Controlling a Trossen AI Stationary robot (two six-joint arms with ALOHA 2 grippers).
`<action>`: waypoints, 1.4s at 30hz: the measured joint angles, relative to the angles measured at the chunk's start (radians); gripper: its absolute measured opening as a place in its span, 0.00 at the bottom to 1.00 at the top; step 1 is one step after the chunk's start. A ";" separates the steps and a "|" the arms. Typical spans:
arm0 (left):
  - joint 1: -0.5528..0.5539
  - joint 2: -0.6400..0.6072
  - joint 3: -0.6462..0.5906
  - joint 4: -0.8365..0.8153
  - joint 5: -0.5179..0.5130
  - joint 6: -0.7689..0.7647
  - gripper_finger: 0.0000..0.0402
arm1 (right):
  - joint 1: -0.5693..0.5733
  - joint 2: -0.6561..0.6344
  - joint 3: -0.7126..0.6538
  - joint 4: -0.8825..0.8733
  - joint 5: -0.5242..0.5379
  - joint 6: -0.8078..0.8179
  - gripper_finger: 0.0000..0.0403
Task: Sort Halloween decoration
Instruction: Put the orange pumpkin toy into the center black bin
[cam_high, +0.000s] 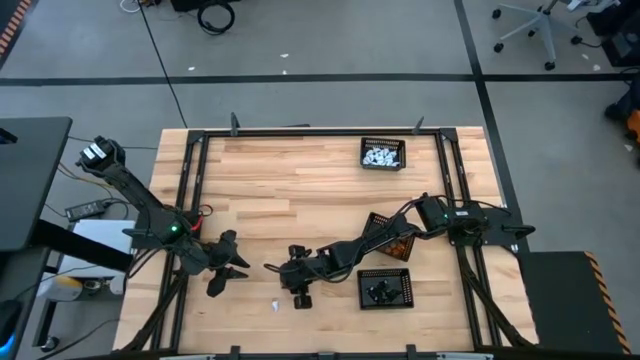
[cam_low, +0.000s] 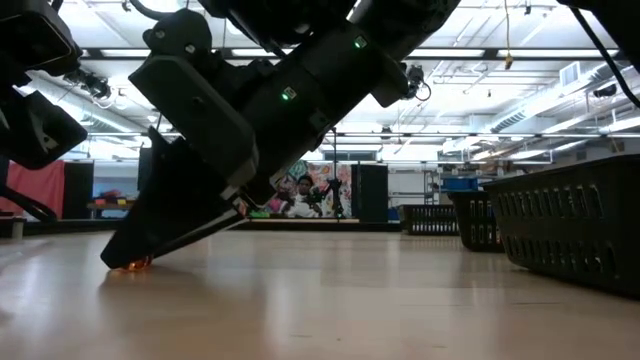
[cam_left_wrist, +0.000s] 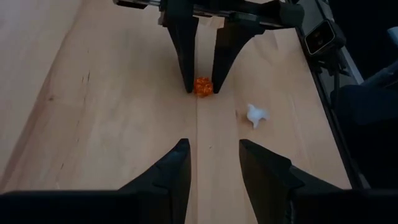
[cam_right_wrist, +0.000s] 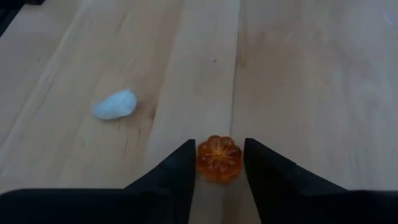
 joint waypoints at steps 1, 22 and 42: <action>0.000 0.000 0.000 0.000 0.000 0.000 0.36 | 0.000 0.000 0.000 0.000 0.002 0.000 0.34; 0.000 0.000 0.000 0.000 0.000 -0.003 0.36 | 0.001 0.000 0.118 -0.139 0.032 -0.028 0.26; 0.000 0.000 -0.001 -0.015 -0.037 0.027 0.36 | 0.004 -0.354 0.003 -0.763 0.186 0.138 0.26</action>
